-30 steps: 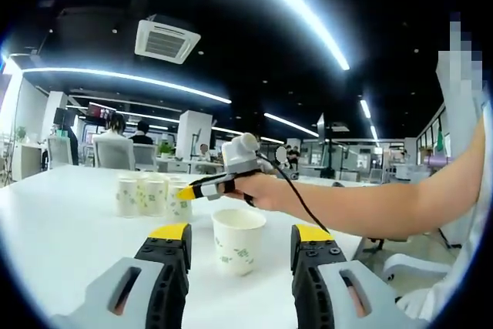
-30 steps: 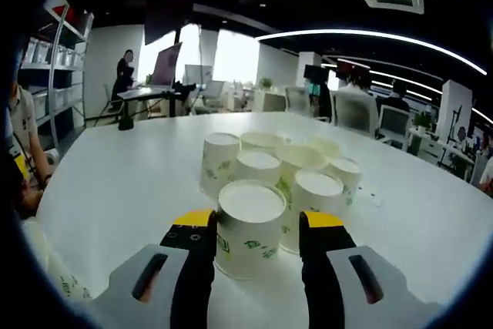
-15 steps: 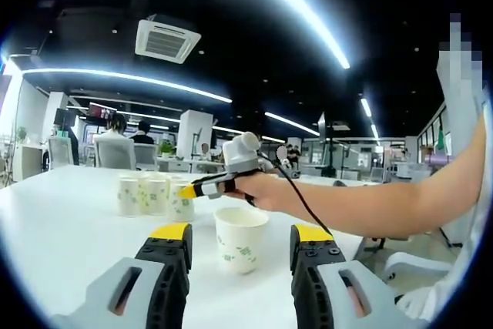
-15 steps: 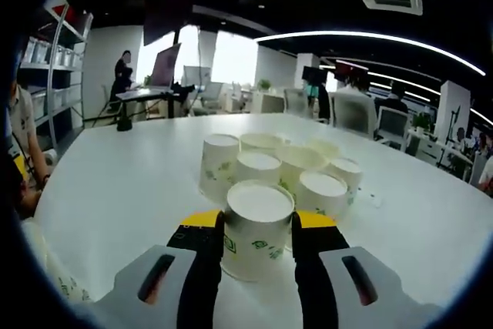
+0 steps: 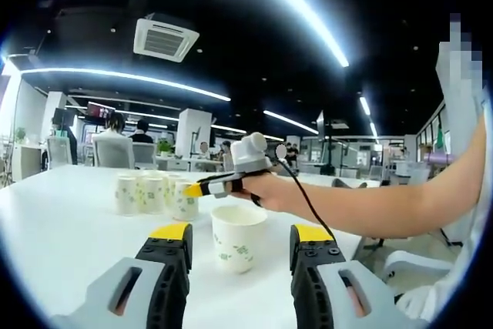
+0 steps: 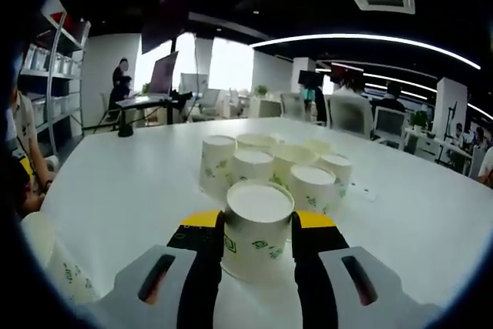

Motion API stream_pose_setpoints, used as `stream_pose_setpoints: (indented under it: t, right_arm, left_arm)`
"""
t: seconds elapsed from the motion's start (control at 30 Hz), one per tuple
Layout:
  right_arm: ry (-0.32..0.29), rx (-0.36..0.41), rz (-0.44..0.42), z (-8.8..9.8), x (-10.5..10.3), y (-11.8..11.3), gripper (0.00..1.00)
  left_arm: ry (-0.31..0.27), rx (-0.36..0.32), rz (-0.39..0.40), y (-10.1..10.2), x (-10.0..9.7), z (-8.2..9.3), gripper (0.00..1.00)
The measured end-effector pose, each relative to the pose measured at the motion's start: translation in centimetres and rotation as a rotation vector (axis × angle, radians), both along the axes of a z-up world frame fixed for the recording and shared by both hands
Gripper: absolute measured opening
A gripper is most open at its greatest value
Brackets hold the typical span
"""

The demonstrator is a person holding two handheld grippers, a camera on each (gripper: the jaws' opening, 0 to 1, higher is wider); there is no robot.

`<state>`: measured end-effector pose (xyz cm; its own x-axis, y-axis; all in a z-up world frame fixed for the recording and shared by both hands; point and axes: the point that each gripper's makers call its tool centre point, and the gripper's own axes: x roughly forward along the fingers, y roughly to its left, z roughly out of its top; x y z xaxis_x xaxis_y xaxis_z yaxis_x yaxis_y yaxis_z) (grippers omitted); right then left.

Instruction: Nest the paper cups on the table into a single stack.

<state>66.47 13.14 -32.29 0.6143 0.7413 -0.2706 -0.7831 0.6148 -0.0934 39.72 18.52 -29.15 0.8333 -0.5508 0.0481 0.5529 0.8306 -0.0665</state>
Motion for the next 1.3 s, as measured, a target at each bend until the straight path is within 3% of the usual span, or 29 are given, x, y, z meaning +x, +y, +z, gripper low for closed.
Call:
stream_pose_setpoints:
  t: [0.47, 0.77, 1.03, 1.3]
  right_arm:
    - [-0.014, 0.037, 0.017, 0.2, -2.0, -1.8, 0.37]
    - [-0.047, 0.126, 0.050, 3.0, -4.7, -2.4, 0.37]
    - [-0.130, 0.260, 0.137, 8.3, -11.3, -2.5, 0.37]
    - [-0.191, 0.362, 0.220, 12.0, -18.3, -2.5, 0.36]
  left_arm:
    - [0.000, 0.007, -0.003, -0.2, -0.1, -0.1, 0.54]
    - [0.000, 0.005, 0.001, 0.1, -0.1, -0.1, 0.54]
    - [-0.002, 0.005, -0.002, 0.0, -0.3, 0.0, 0.54]
    - [-0.007, -0.006, -0.015, -0.6, -0.7, 0.5, 0.53]
